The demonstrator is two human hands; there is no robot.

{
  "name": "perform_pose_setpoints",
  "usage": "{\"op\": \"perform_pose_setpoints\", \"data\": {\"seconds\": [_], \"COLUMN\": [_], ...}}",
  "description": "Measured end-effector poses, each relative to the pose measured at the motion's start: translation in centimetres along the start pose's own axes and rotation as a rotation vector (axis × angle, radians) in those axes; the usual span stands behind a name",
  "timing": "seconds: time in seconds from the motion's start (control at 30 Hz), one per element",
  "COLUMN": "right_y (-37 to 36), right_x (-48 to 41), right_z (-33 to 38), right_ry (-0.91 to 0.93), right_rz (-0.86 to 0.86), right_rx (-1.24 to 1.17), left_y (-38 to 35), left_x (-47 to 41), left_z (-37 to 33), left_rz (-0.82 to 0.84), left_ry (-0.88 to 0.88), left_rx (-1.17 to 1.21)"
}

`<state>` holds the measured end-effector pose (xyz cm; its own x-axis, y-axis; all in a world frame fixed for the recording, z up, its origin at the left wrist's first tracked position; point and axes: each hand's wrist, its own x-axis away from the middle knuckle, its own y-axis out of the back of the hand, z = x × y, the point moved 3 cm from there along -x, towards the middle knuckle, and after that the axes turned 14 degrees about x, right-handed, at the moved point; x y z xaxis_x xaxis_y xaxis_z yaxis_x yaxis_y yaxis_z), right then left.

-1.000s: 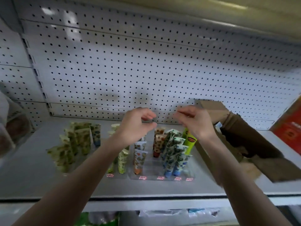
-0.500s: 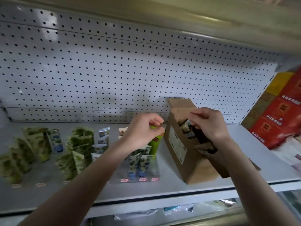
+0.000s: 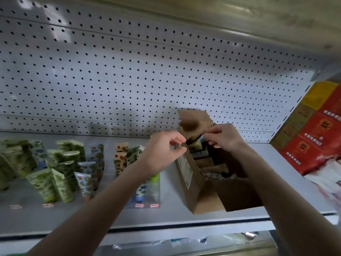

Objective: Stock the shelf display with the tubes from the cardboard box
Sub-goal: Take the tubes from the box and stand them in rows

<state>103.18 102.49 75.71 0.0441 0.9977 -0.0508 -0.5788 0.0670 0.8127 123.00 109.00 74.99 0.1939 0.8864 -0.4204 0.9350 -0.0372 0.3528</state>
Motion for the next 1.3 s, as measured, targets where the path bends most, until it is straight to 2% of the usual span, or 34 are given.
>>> {"op": "perform_pose_setpoints", "data": {"seconds": [0.23,0.63,0.8,0.93,1.13,1.3], "right_y": [-2.6,-4.5,-1.8,1.8,5.0,4.9], "right_x": [-3.1,-5.2,-3.6,-1.5,2.1,4.5], "right_z": [-1.3,-1.7,-0.8,0.1,3.1,6.6], "right_ry": [-0.003,-0.098,-0.073,-0.039,0.123,0.274], "right_rz": [0.116,0.221,0.2,-0.016,-0.231,-0.221], "right_rx": [0.219,0.342,0.127,-0.126,-0.317,-0.404], "left_y": [0.2,1.5,1.7,1.5,1.5,2.4], "left_x": [-0.4,-0.6,-0.4,0.0,0.1,0.3], "left_z": [0.1,0.7,0.9,0.9,0.3,-0.3], "left_rz": [-0.051,-0.117,-0.102,-0.075,-0.091,-0.123], "left_ry": [0.015,0.055,0.052,0.058,0.031,0.008], "left_rx": [-0.026,-0.093,-0.091,-0.058,0.016,0.072]}}
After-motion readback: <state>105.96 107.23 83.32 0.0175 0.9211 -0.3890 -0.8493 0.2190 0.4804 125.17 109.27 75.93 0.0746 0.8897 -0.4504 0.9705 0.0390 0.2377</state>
